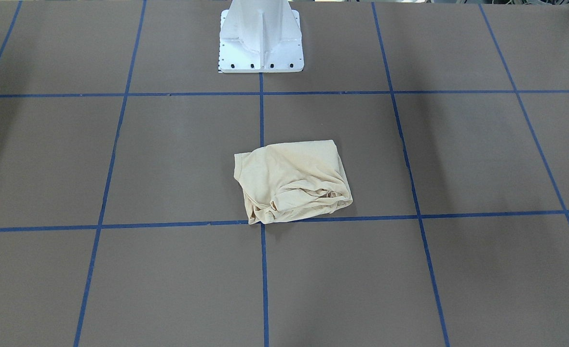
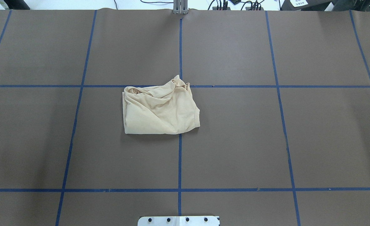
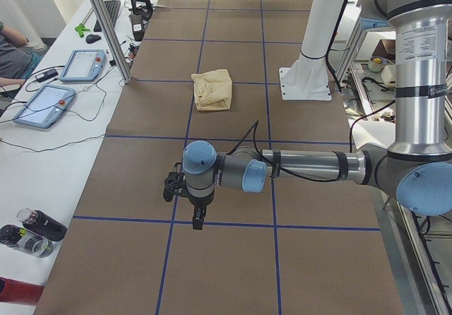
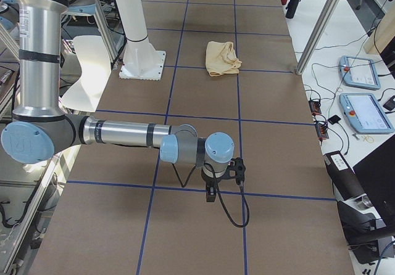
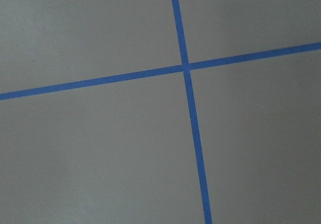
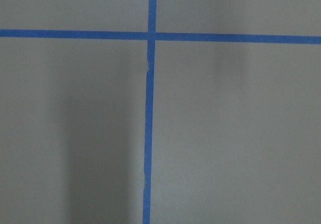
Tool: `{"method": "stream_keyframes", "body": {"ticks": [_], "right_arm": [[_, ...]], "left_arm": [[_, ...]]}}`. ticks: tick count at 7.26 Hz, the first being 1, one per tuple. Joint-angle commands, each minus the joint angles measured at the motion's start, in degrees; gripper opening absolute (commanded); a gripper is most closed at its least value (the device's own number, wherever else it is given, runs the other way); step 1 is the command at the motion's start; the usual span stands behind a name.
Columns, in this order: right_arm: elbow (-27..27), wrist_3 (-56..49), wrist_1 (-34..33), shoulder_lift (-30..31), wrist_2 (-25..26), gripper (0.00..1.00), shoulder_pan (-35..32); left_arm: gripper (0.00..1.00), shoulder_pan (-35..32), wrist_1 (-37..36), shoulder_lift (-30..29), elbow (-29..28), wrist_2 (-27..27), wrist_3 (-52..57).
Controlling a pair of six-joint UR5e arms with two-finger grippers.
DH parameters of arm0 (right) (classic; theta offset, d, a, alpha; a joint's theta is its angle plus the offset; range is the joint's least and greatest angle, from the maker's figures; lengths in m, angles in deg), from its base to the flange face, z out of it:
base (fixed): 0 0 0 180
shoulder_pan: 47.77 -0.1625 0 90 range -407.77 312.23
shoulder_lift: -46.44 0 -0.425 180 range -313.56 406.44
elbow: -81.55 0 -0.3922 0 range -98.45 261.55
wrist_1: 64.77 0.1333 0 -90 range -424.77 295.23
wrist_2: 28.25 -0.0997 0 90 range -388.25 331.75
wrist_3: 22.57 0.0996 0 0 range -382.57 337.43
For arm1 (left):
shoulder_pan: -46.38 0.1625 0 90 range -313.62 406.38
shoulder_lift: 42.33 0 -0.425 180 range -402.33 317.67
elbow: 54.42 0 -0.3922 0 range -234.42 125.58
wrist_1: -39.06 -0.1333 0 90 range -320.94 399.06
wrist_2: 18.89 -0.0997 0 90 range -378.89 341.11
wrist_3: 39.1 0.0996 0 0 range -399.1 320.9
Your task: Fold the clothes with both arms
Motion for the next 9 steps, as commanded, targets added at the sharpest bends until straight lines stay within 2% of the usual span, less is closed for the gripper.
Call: {"method": "stream_keyframes", "body": {"ticks": [1, 9], "right_arm": [[0.01, 2.57, 0.02, -0.14, 0.07, 1.00, 0.00], [0.01, 2.49, 0.02, -0.76, -0.10, 1.00, 0.00]], "left_arm": [[1.00, 0.07, 0.04, -0.10, 0.26, 0.05, -3.99], [1.00, 0.16, -0.31, -0.80, 0.08, 0.05, -4.08]]}}
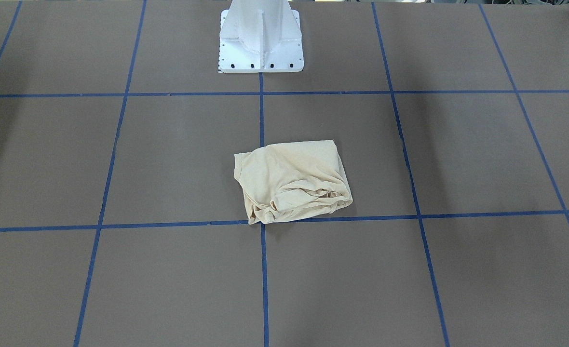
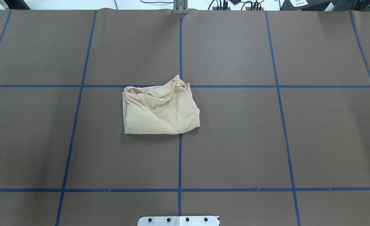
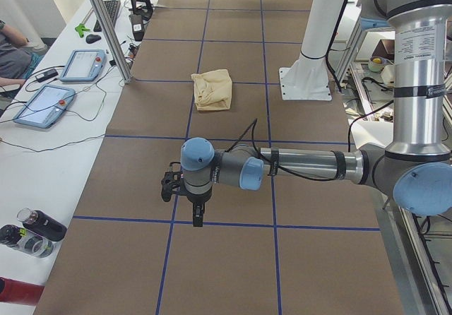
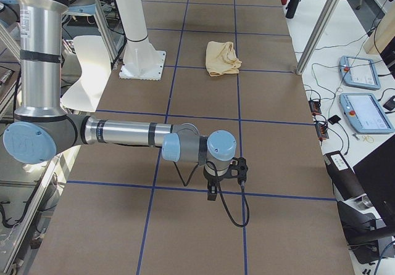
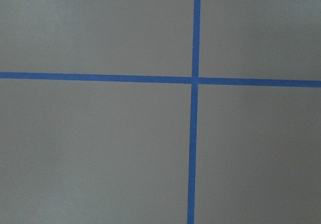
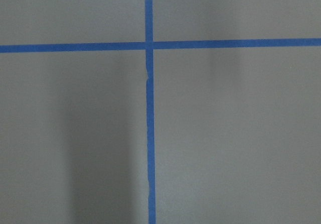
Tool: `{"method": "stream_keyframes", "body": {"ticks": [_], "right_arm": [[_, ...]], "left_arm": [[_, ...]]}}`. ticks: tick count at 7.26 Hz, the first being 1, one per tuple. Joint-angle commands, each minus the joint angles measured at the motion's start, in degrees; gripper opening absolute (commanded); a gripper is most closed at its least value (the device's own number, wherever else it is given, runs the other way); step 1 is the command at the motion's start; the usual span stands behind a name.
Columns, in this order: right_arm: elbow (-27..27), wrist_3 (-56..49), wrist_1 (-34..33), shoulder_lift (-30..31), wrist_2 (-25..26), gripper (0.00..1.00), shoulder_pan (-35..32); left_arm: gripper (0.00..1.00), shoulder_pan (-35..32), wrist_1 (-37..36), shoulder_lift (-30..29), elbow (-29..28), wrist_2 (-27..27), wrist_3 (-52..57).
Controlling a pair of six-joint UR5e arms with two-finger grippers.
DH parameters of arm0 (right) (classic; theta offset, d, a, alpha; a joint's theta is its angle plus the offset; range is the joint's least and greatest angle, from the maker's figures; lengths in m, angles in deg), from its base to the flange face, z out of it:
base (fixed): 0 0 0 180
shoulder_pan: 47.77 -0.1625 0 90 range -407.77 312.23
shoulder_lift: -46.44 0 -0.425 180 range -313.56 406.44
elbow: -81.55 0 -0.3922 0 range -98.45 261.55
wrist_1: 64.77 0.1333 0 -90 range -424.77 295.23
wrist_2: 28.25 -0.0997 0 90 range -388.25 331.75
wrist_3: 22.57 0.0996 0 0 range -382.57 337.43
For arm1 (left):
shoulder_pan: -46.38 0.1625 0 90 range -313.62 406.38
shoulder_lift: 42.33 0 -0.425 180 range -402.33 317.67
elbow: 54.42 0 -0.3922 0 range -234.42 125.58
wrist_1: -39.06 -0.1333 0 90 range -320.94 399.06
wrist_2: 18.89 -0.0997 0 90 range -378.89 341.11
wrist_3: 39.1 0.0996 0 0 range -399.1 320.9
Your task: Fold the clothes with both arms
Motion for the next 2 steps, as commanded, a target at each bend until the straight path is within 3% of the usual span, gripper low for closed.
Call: {"method": "stream_keyframes", "body": {"ticks": [1, 2], "right_arm": [[0.00, 0.00, 0.00, 0.05, -0.08, 1.00, 0.00], [0.00, 0.08, 0.00, -0.12, -0.08, 1.00, 0.00]], "left_arm": [[1.00, 0.00, 0.00, -0.16, -0.07, 0.00, 0.05], [1.00, 0.00, 0.09, -0.24, 0.01, 0.00, -0.03]]}}
